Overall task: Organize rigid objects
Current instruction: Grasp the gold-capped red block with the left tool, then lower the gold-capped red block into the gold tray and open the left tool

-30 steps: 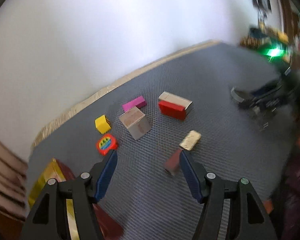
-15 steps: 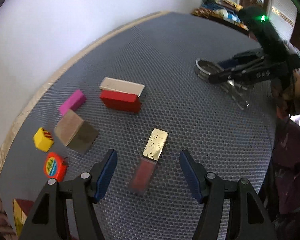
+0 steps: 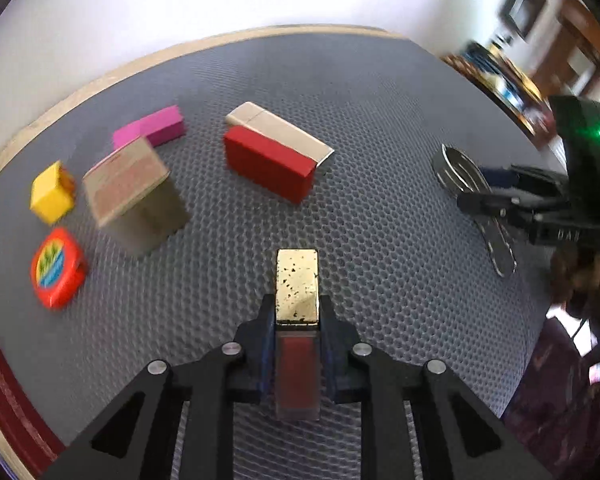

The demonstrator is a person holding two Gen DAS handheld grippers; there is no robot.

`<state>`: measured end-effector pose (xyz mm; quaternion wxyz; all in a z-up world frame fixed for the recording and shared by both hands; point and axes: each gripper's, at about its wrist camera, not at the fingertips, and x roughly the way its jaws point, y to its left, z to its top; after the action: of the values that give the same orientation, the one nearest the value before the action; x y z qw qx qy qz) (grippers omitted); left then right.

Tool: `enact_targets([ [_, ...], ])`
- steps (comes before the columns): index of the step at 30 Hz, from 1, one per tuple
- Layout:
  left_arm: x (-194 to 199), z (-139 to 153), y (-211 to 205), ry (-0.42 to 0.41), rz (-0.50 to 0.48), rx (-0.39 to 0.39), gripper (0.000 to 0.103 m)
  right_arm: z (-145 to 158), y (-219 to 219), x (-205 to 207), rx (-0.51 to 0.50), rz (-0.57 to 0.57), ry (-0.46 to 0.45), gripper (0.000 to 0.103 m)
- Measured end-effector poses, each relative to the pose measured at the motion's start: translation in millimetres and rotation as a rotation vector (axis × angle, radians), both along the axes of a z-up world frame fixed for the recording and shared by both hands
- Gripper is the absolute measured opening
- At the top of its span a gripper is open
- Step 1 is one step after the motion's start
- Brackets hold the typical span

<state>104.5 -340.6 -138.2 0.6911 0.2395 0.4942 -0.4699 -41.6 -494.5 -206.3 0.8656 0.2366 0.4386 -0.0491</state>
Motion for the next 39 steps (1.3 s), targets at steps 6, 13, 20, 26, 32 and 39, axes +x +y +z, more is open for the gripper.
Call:
enact_targets([
  [6,-33.4,17.6,32.7,-0.006,0.229,-0.073,0.020,-1.8,14.5,7.2,-0.077,0.029,0.013,0.068],
  [13,-45.8,70.3,110.5,-0.009,0.516,-0.144,0.020,-5.7,28.0,14.0,-0.148,0.056,0.015,0.078],
  [20,6.5,99.6,222.3,-0.058,0.811,-0.085,0.020,-7.7,35.5,17.7,-0.182,0.072,0.016,0.084],
  [26,41.9,94.2,246.4,-0.058,0.864,-0.078,0.020,-8.7,39.4,20.1,-0.202,0.080,0.022,0.087],
  [32,81.1,71.9,230.9,-0.034,0.905,-0.046,0.020,-9.2,39.3,20.4,-0.201,0.082,0.022,0.088],
  [39,108.3,42.3,222.2,-0.029,0.980,0.018,0.020,-9.7,41.3,21.4,-0.203,0.091,0.024,0.092],
])
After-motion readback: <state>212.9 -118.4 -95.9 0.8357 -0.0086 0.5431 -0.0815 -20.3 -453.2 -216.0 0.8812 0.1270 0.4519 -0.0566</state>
